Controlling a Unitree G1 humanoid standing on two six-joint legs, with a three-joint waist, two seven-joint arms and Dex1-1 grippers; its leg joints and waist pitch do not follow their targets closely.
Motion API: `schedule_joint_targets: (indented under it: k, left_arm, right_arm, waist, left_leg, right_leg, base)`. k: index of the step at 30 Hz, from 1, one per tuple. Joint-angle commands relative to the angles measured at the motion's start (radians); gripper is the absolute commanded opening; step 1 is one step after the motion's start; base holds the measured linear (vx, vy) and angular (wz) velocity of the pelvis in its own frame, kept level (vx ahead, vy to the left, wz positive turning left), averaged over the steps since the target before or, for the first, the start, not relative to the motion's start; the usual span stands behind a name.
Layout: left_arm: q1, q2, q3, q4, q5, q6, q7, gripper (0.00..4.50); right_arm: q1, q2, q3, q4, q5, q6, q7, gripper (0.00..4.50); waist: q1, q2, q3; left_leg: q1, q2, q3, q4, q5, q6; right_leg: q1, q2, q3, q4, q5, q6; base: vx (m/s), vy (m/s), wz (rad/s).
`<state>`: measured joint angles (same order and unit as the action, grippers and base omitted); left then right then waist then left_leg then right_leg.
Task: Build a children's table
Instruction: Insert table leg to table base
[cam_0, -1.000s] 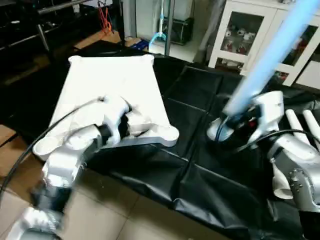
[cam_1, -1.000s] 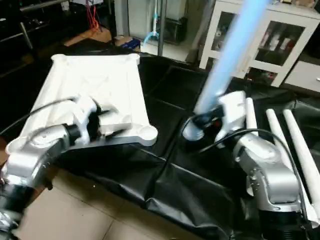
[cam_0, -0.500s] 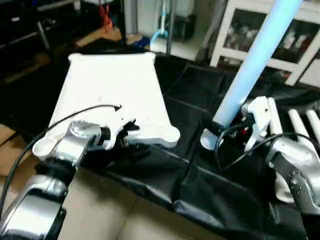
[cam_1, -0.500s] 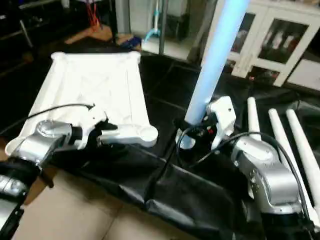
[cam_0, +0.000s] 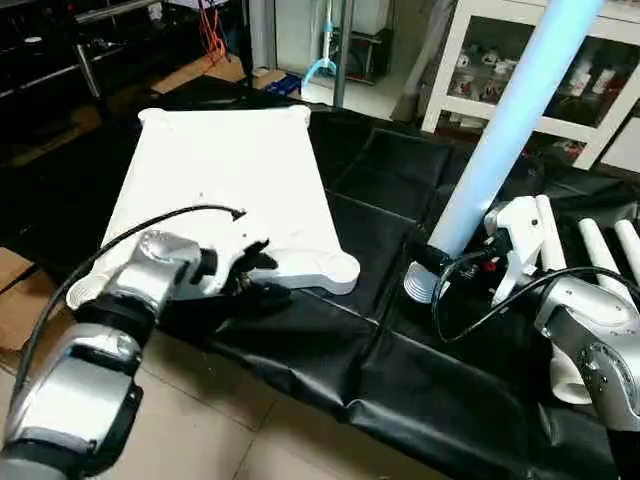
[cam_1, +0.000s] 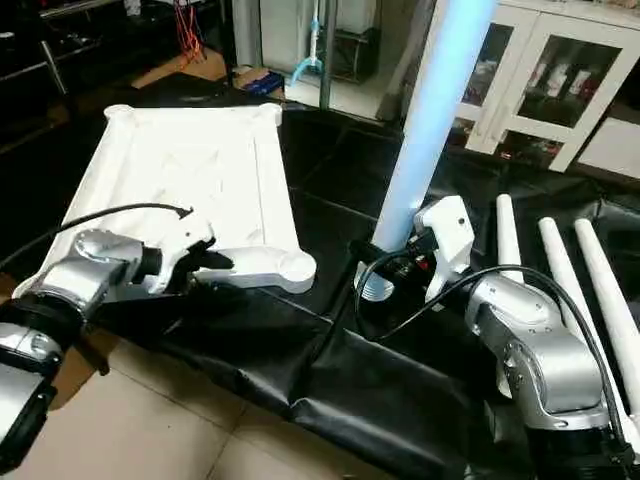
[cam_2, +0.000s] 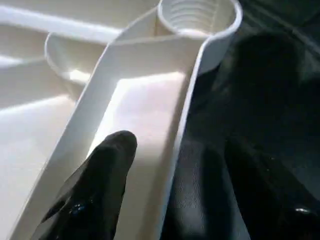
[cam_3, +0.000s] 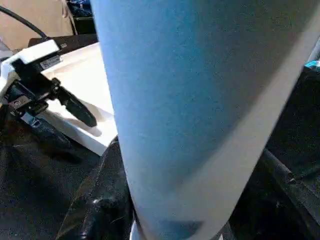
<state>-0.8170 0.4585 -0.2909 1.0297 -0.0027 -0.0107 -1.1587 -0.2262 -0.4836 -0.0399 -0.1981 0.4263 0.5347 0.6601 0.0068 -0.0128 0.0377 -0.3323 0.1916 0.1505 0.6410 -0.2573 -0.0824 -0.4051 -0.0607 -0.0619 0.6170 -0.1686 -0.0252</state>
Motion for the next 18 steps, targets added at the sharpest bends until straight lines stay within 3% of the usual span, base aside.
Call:
schedule_joint_targets:
  k: [1, 7, 11, 18]
  left_arm:
    - [-0.02, 0.005, -0.003, 0.032, 0.03, -0.041, -0.016, 2.87]
    - [-0.021, -0.013, -0.012, 0.057, 0.055, -0.081, 0.006, 2.42]
    - [-0.034, -0.03, -0.014, 0.088, 0.076, -0.114, 0.039, 2.05]
    - [-0.046, -0.063, 0.001, 0.096, 0.067, -0.121, -0.002, 1.56]
  right_arm:
    - [-0.005, -0.009, -0.017, -0.028, 0.008, 0.0, 0.0, 1.89]
    - [-0.013, -0.005, -0.013, -0.021, 0.007, -0.001, 0.002, 1.89]
    - [-0.016, -0.005, -0.012, -0.02, 0.007, -0.003, 0.001, 1.89]
    - [-0.007, -0.003, -0.013, -0.03, 0.008, -0.001, -0.003, 1.89]
  waist:
    - [0.004, 0.003, -0.064]
    - [0.006, 0.008, -0.063]
    - [0.009, 0.006, -0.063]
    - [0.016, 0.011, -0.064]
  left_leg:
    - [-0.01, 0.028, 0.0, -0.082, -0.01, 0.056]
    - [-0.008, 0.031, 0.0, -0.084, -0.019, 0.048]
    - [-0.009, 0.03, 0.001, -0.083, -0.019, 0.051]
    - [-0.006, 0.032, 0.001, -0.084, -0.018, 0.047]
  right_leg:
    - [0.075, -0.073, 0.051, -0.053, -0.044, -0.275]
    - [0.073, -0.076, 0.052, -0.053, -0.054, -0.278]
    - [0.074, -0.075, 0.052, -0.055, -0.052, -0.277]
    - [0.072, -0.076, 0.053, -0.053, -0.034, -0.283]
  base:
    - [0.0, 0.0, 0.0]
    - [0.0, 0.0, 0.0]
    - [0.0, 0.0, 0.0]
    - [0.0, 0.0, 0.0]
